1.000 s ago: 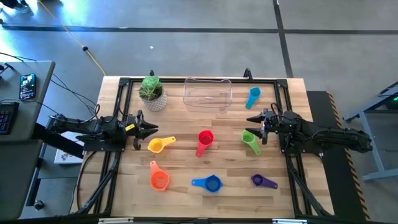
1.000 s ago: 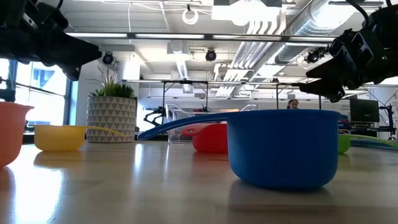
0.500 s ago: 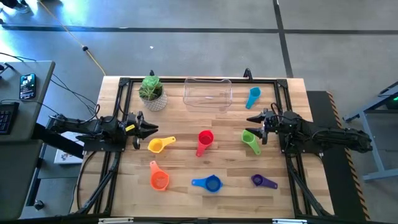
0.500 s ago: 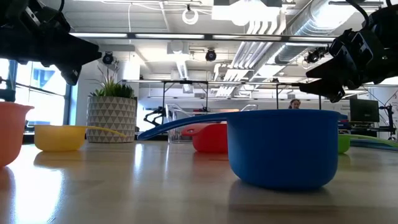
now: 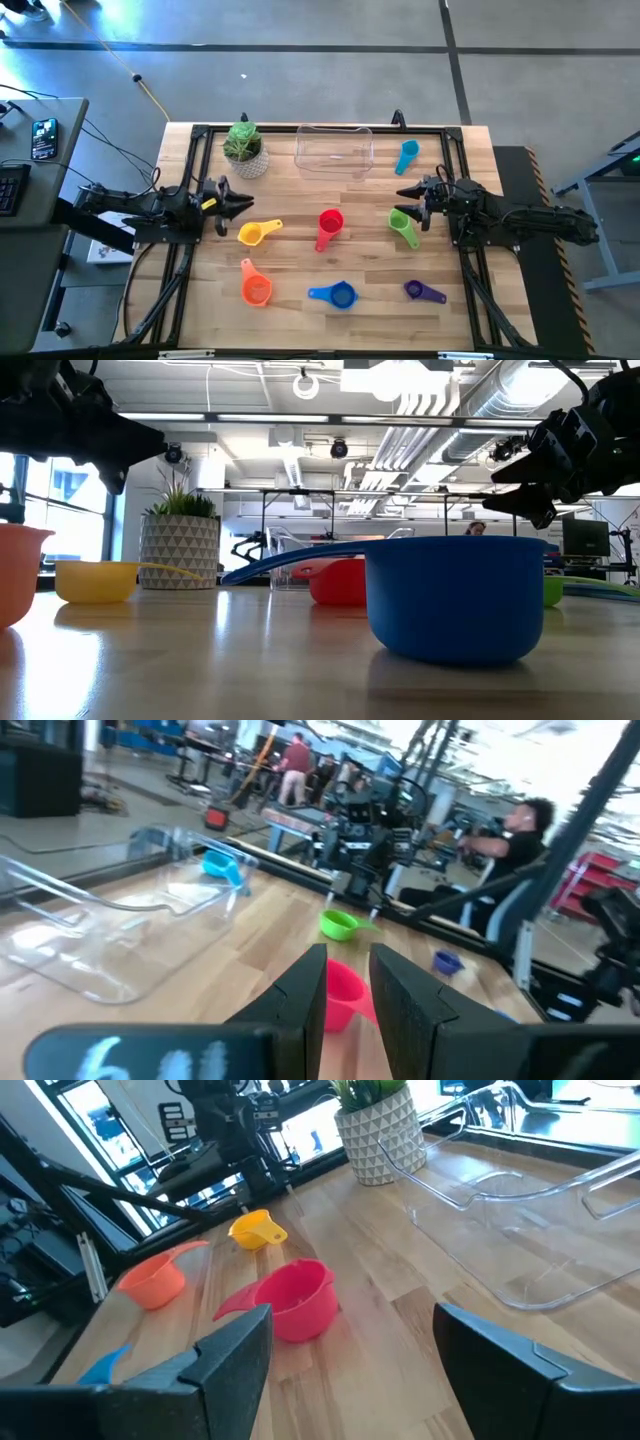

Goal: Nest measuring cups in basket
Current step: Stack the red measuring cup on top of the orange measuring cup

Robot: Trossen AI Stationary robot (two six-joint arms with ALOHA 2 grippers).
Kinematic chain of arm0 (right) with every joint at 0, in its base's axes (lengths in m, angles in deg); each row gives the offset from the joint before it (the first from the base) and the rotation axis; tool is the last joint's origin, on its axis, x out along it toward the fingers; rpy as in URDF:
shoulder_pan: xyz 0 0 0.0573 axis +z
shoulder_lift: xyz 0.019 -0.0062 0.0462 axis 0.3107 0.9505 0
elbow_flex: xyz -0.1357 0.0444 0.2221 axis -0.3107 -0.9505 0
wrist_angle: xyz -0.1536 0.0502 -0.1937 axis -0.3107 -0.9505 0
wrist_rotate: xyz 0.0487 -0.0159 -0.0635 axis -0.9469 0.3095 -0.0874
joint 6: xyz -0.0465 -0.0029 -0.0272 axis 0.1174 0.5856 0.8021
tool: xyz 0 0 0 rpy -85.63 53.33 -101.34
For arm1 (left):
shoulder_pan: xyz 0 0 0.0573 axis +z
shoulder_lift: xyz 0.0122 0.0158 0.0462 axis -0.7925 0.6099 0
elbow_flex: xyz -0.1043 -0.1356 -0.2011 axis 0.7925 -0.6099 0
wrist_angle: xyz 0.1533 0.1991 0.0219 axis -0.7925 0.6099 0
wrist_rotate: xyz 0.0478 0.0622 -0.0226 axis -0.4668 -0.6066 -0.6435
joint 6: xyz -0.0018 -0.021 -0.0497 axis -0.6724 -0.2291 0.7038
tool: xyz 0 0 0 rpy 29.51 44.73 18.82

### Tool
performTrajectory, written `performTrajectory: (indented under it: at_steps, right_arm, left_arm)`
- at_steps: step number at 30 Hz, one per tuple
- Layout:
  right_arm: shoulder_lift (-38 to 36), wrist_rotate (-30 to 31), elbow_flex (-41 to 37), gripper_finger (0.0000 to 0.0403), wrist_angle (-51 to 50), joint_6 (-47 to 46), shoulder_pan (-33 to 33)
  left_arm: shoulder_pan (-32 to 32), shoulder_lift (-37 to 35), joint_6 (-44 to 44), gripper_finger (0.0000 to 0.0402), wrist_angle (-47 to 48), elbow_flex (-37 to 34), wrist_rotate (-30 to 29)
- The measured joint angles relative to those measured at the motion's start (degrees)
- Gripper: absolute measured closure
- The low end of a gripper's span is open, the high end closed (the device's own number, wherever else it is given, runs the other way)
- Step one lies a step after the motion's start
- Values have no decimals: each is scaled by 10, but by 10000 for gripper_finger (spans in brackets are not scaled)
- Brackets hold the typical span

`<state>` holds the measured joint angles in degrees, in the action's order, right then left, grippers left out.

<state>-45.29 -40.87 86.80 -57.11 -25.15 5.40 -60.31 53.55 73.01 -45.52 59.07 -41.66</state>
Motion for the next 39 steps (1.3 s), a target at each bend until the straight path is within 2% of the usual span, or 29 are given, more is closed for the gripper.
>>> performTrajectory:
  at_steps: [12, 16, 24, 33, 39]
  right_arm:
    - [0, 0, 0, 137, 0, 5, 0]
    - [0, 0, 0, 137, 0, -1, 0]
    - [0, 0, 0, 137, 0, -73, 0]
    - [0, 15, 0, 137, 0, -75, 0]
    - [0, 70, 0, 137, 0, -205, 0]
  left_arm:
    - [0, 0, 13, 332, -37, 0, -32]
    - [0, 0, 56, 332, -47, 0, -33]
    - [0, 0, 162, 332, -46, 0, -34]
    - [0, 0, 243, 332, -48, 0, -36]
    - [0, 0, 285, 332, -74, 0, -42]
